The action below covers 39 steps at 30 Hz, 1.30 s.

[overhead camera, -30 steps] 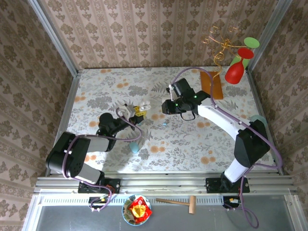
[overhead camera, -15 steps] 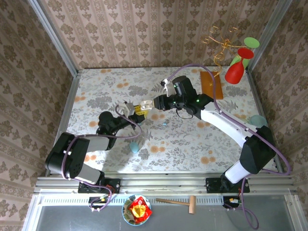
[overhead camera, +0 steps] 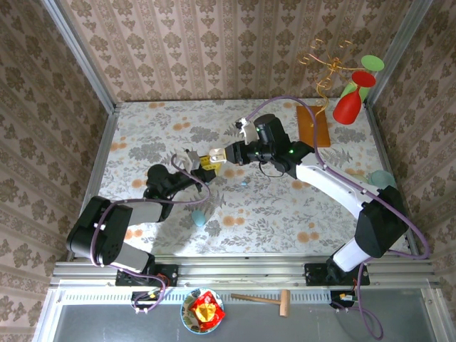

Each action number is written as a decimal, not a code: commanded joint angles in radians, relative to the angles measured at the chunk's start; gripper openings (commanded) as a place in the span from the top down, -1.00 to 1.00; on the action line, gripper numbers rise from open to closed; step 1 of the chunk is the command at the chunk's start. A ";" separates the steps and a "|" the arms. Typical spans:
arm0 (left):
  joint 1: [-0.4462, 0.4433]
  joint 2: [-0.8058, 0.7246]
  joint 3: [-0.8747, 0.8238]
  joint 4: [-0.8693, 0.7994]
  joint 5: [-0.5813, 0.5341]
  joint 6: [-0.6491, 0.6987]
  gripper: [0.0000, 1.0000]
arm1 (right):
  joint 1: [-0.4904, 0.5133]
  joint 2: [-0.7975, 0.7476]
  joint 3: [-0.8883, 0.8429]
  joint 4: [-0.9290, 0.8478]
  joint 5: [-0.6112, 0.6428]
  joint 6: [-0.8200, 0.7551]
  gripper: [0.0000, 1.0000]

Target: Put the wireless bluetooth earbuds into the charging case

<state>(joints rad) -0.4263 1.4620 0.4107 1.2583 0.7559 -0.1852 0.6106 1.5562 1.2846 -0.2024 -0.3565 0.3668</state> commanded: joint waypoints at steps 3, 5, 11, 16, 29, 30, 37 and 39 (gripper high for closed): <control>-0.012 -0.031 0.041 0.030 -0.001 -0.047 1.00 | 0.009 -0.006 -0.020 0.031 -0.032 -0.029 0.49; -0.012 -0.033 0.044 0.030 -0.005 -0.052 1.00 | 0.013 -0.002 -0.021 0.032 -0.033 -0.040 0.49; -0.013 -0.032 0.045 0.030 -0.012 -0.051 1.00 | 0.015 -0.011 -0.016 0.023 -0.036 -0.035 0.34; -0.017 -0.025 0.044 0.032 -0.018 -0.047 1.00 | 0.015 -0.044 -0.004 0.007 0.006 -0.007 -0.11; -0.017 -0.017 0.042 0.032 -0.046 0.001 1.00 | -0.014 -0.156 -0.092 -0.005 0.210 0.142 -0.20; -0.017 -0.019 0.043 0.033 -0.042 0.001 1.00 | -0.023 -0.152 -0.092 -0.019 0.211 0.147 -0.12; -0.023 -0.027 0.050 0.031 -0.020 -0.008 1.00 | -0.032 -0.090 -0.073 -0.046 0.168 0.148 0.04; -0.023 -0.033 0.049 0.031 -0.020 -0.011 1.00 | -0.031 -0.077 -0.064 -0.045 0.154 0.143 0.05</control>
<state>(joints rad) -0.4419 1.4570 0.4282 1.2583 0.7189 -0.2062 0.5766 1.4559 1.2041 -0.2279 -0.1905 0.5018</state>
